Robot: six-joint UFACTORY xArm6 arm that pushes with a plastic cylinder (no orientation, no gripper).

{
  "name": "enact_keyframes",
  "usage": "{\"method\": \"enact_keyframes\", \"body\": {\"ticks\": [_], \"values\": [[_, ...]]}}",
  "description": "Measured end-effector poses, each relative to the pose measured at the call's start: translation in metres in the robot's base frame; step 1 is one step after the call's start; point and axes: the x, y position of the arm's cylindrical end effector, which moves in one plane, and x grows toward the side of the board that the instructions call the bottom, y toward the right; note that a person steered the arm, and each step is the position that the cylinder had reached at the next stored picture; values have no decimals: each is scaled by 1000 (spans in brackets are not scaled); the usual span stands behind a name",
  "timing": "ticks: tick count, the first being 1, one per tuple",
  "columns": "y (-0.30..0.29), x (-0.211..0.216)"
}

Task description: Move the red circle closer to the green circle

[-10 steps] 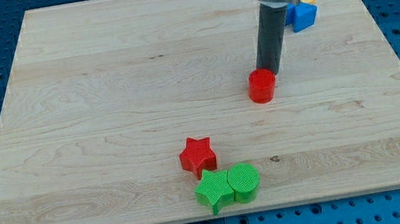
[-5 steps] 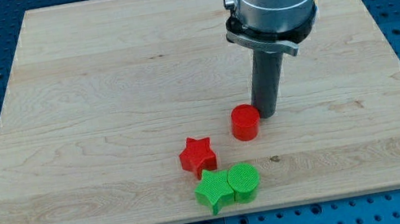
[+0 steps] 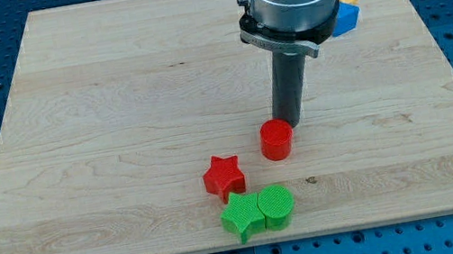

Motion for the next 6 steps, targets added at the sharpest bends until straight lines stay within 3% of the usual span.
{"method": "enact_keyframes", "body": {"ticks": [6], "values": [[-7, 59]]}}
